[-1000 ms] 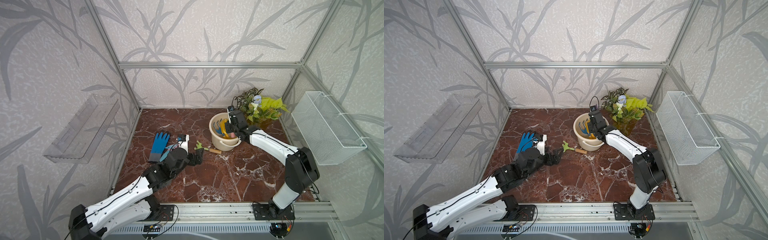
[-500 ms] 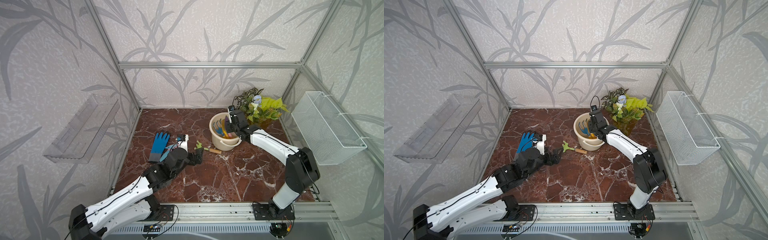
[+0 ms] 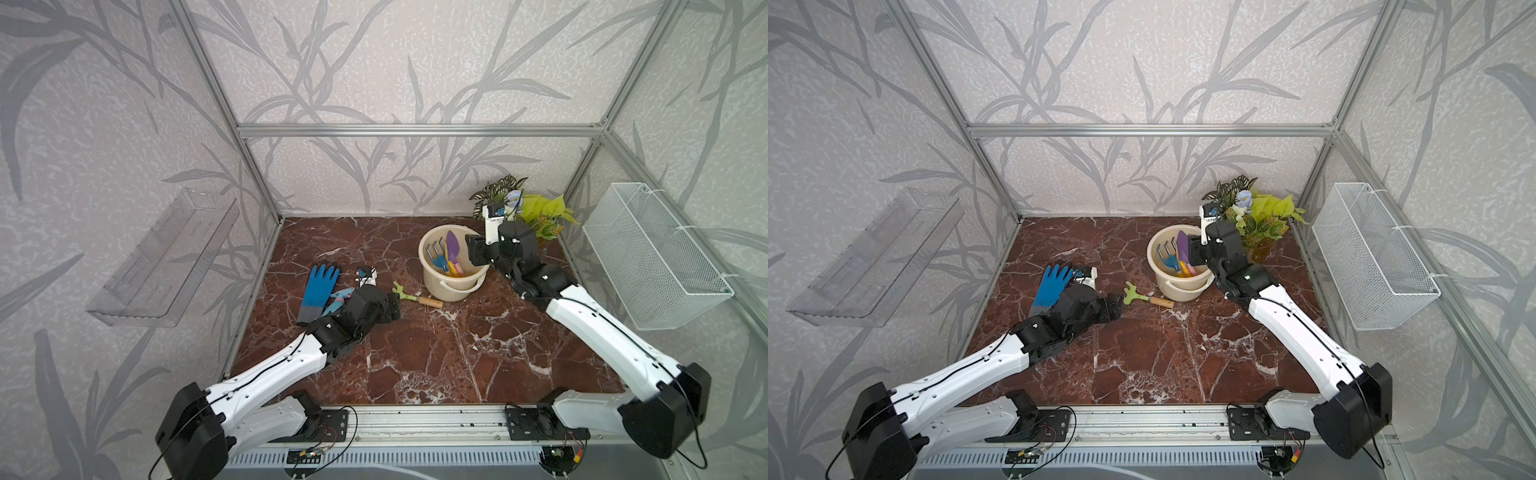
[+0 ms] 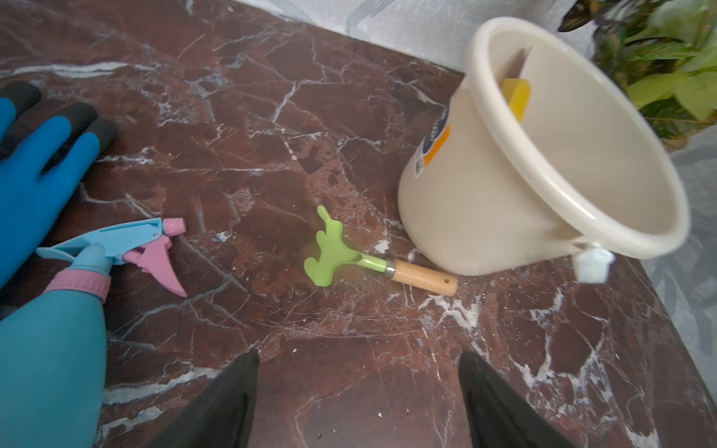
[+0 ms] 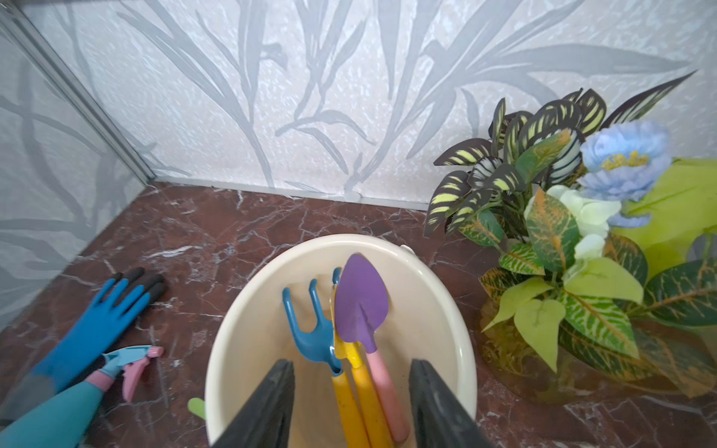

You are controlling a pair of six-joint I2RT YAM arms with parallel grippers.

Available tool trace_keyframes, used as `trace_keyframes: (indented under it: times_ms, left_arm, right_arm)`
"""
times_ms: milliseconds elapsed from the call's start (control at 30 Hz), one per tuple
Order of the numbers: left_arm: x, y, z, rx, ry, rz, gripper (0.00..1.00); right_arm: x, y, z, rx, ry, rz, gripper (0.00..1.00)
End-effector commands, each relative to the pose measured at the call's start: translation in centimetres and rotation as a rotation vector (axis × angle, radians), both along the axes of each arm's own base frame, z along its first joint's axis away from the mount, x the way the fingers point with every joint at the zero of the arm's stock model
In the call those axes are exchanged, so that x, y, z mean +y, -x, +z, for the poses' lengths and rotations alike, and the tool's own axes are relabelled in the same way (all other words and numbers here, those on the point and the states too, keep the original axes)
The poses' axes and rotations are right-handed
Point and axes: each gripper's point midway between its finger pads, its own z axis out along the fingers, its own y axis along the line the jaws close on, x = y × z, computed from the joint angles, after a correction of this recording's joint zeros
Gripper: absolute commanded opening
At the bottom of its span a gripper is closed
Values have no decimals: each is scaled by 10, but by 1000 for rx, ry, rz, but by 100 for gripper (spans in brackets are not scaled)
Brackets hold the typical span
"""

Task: Organize the gardening tools
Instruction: Place the gardening tool in the container, then pick up the gardening tool from the center of the board.

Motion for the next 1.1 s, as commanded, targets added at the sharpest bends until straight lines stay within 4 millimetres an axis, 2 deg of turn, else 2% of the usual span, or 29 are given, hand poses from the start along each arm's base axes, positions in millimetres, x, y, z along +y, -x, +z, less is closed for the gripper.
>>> trace_keyframes:
  times_ms: [0, 267, 567, 867, 1067]
  left_arm:
    - [3, -16, -7, 29, 35, 41, 82]
    - [-12, -41, -43, 68, 47, 19, 73]
    - [-17, -66, -94, 181, -84, 40, 64]
    - [-15, -83, -113, 181, -133, 63, 57]
    - [-21, -92, -116, 169, -140, 40, 47]
  right_arm:
    - [5, 25, -13, 58, -84, 47, 53]
    - [2, 68, -31, 125, -152, 95, 53]
    - [-5, 92, -55, 167, -200, 96, 53]
    - [-11, 102, -65, 181, -199, 86, 53]
    - [-11, 103, -71, 196, -200, 83, 53]
